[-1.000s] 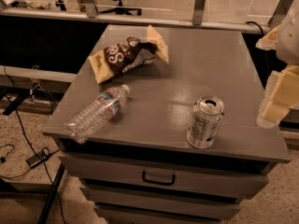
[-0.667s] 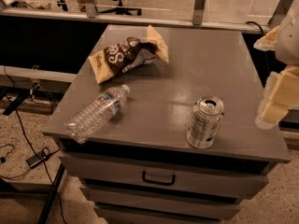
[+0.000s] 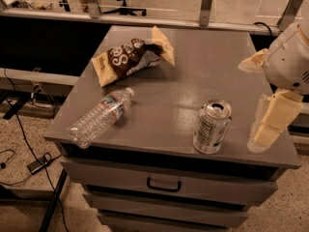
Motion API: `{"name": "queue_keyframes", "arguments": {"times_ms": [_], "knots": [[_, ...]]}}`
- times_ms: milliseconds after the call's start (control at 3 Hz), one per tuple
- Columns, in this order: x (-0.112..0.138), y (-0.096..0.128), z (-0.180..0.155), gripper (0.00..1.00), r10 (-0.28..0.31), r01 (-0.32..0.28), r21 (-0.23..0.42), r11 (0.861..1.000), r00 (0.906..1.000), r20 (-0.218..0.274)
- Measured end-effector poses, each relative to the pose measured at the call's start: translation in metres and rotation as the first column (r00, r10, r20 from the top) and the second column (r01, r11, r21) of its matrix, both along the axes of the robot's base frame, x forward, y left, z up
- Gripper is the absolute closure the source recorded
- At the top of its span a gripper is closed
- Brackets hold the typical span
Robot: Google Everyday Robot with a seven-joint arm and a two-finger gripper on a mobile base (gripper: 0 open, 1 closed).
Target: Move 7up can near brown chip bag
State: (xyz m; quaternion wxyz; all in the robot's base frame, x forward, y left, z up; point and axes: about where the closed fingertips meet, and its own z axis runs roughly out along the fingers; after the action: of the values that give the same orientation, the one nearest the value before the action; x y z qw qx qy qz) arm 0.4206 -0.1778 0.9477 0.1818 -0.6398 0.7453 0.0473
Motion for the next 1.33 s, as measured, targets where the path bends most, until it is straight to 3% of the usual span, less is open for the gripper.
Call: {"name": "queue_keyframes", "arguments": {"times_ms": [333, 1000, 1333], "knots": [[-0.009, 0.022, -0.016, 0.0, 0.057, -0.055, 0.051, 0.997, 0.9975, -0.04], [-0.015, 0.054, -0.041, 0.41, 0.112, -0.101, 0.107, 0.989, 0.9888, -0.099], [-0.017, 0.064, -0.039, 0.64, 0.113, -0.102, 0.109, 0.989, 0.9884, -0.102]]}}
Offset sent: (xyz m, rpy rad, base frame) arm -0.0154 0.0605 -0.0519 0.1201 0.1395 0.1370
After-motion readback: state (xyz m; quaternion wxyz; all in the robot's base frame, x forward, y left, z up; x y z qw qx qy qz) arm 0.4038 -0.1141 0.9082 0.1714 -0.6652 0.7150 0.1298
